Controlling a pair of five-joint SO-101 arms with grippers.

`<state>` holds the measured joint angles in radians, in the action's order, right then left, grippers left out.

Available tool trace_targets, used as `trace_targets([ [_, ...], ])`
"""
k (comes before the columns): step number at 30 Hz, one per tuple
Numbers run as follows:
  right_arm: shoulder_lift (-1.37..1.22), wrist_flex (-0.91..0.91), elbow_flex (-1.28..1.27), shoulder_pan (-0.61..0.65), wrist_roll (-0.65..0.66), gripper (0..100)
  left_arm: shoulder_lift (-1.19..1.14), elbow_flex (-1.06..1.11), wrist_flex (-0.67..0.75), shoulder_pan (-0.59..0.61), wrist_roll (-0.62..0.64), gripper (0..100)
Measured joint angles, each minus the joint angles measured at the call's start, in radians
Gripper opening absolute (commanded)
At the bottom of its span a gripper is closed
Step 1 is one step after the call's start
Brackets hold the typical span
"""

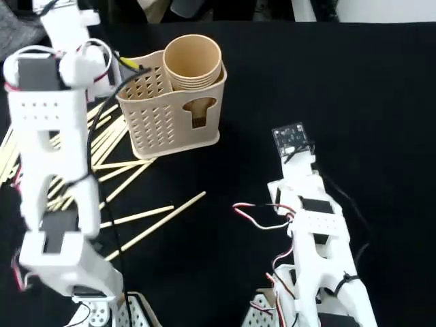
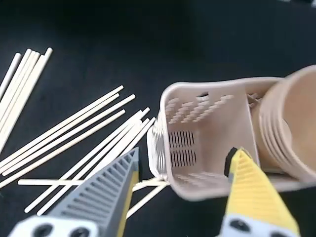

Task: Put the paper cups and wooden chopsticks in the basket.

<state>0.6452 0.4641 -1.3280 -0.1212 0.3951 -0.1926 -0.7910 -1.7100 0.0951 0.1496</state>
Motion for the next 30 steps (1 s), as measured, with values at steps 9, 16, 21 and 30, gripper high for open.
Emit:
trace_targets([
  [9, 0.000, 0.000, -0.002, -0.002, 0.020, 1.2, -0.353, -0.112, -0.037, 0.000, 0.002, 11],
  [16, 0.000, 0.000, -0.003, -0.002, 0.040, 1.2, -0.367, -0.120, -0.040, -0.046, -0.054, 3],
  [21, 0.000, 0.000, -0.003, -0.002, 0.040, 1.2, -0.313, -0.114, -0.040, -0.124, -0.054, 3],
  [30, 0.000, -0.025, -0.003, -0.002, 0.040, 1.2, -0.106, -0.015, -0.049, -0.258, 0.015, 3],
])
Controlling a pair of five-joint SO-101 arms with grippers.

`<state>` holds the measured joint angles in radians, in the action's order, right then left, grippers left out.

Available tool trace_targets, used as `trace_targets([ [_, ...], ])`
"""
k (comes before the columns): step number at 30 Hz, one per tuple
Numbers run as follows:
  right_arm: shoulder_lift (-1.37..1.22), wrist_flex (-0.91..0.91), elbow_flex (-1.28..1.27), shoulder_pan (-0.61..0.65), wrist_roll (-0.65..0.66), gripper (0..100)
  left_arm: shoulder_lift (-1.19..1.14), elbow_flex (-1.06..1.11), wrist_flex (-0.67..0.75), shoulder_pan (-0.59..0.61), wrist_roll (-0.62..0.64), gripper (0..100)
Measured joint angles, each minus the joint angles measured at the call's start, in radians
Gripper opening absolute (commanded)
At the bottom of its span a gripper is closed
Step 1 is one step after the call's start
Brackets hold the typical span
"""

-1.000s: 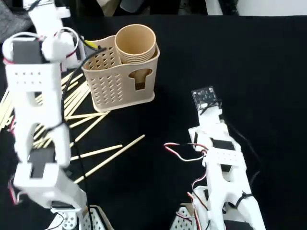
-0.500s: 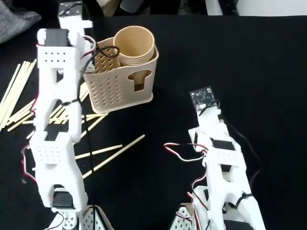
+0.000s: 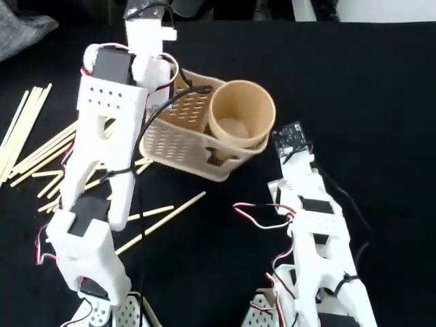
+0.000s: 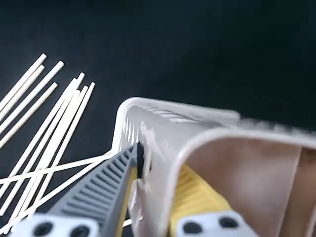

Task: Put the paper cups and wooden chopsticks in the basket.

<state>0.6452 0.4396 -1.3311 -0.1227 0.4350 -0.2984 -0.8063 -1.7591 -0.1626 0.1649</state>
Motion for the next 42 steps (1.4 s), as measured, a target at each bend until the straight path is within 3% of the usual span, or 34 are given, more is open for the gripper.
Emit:
trace_targets([
  [11, 0.000, -0.003, -0.002, -0.026, 0.000, 1.2, -0.068, 0.000, 0.029, -0.078, 0.222, 3],
  [15, 0.000, -0.003, -0.002, -0.029, 0.000, 1.2, -0.115, 0.000, 0.037, -0.081, 0.252, 4],
  [22, 0.000, -0.003, -0.002, -0.029, 0.000, 1.2, -0.114, -0.002, 0.031, -0.083, 0.258, 33],
  [30, 0.000, -0.003, -0.002, -0.029, 0.000, 1.2, -0.114, 0.025, 0.006, -0.097, 0.265, 33],
  [35, 0.000, -0.003, -0.002, -0.029, 0.000, 1.2, -0.109, 0.026, 0.006, -0.063, 0.170, 32],
  [42, 0.000, -0.003, -0.002, -0.029, 0.000, 1.2, 0.040, 0.049, 0.006, 0.181, -0.049, 32],
])
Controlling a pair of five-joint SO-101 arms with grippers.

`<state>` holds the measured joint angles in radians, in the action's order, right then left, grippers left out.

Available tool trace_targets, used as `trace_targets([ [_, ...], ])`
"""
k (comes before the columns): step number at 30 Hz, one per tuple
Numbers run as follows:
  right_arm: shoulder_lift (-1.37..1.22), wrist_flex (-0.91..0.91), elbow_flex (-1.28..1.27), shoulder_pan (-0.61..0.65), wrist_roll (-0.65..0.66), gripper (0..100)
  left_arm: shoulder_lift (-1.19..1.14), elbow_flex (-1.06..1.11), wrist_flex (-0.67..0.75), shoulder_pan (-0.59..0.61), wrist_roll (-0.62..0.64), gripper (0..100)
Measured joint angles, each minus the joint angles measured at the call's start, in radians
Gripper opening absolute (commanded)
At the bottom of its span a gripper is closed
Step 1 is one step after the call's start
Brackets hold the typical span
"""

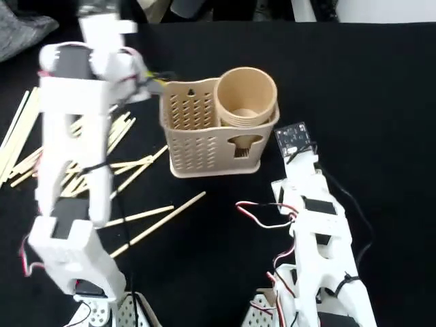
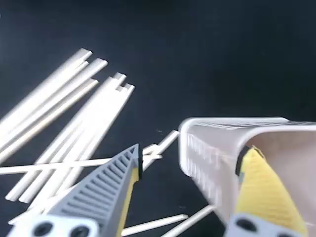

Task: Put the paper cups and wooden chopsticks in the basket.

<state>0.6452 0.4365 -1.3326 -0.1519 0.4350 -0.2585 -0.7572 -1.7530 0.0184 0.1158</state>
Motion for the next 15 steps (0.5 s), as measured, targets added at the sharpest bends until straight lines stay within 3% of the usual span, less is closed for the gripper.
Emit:
trace_targets([
  [7, 0.000, 0.000, 0.000, 0.000, 0.000, 1.2, -0.009, 0.189, 0.002, 0.221, -0.410, 31],
  [12, 0.000, 0.000, 0.000, 0.000, 0.000, 1.2, -0.137, 0.219, 0.008, 0.316, -0.766, 31],
  [15, 0.000, 0.000, 0.000, 0.000, 0.000, 1.2, -0.222, 0.219, 0.052, 0.342, -0.882, 31],
])
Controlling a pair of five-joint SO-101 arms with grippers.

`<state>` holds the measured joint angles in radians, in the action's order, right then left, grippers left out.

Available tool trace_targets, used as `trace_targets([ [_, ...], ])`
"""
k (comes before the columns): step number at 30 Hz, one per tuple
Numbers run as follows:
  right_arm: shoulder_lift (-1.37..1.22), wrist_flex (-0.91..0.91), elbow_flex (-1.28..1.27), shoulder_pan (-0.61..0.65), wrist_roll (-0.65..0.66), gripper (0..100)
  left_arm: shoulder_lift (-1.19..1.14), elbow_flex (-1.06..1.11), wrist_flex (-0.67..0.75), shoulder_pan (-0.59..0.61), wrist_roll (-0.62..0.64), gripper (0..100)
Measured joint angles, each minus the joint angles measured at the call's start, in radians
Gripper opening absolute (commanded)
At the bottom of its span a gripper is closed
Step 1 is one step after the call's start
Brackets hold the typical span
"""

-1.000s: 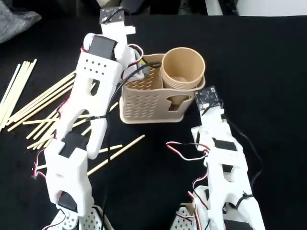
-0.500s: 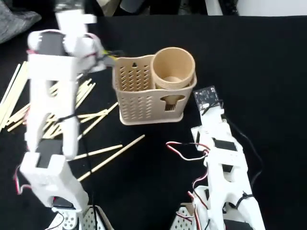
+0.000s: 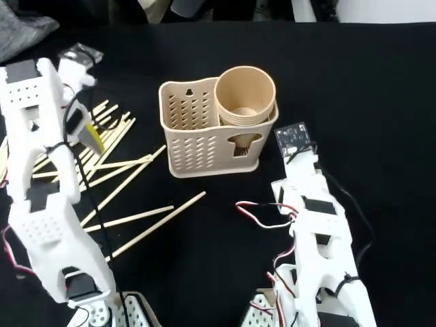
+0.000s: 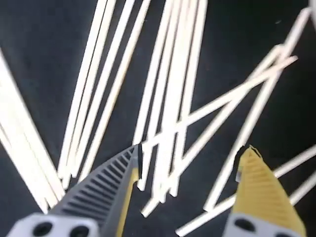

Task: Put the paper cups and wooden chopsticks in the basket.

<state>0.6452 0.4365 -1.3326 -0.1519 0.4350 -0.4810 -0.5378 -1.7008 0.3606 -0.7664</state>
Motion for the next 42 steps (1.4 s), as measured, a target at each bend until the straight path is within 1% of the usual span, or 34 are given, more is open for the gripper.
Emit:
trace_targets([
  [5, 0.000, 0.000, 0.000, 0.000, 0.000, 1.2, -0.129, 0.002, 0.034, -0.009, -0.112, 25],
  [8, 0.000, 0.000, 0.000, 0.000, 0.000, 1.2, -0.203, 0.003, 0.060, -0.040, -0.183, 22],
  [10, 0.000, 0.000, 0.000, 0.000, 0.000, 1.2, -0.250, 0.003, 0.084, -0.061, -0.199, 18],
  [14, 0.000, 0.000, 0.000, 0.000, 0.000, 1.2, -0.299, 0.002, 0.123, -0.072, -0.212, 6],
  [16, 0.000, 0.000, 0.000, 0.000, 0.000, 1.2, -0.311, -0.002, 0.129, -0.072, -0.212, 3],
  [23, 0.000, 0.000, 0.000, 0.000, 0.000, 1.2, -0.316, -0.002, 0.107, -0.081, -0.212, 3],
  [29, 0.000, 0.000, 0.000, 0.000, 0.000, 1.2, -0.325, -0.021, -0.023, -0.121, -0.212, 3],
  [31, 0.000, 0.000, 0.000, 0.000, 0.000, 1.2, -0.325, -0.031, -0.035, -0.133, -0.195, 3],
  [42, 0.000, 0.000, 0.000, 0.000, 0.000, 1.2, -0.183, -0.124, -0.041, -0.140, 0.044, 3],
])
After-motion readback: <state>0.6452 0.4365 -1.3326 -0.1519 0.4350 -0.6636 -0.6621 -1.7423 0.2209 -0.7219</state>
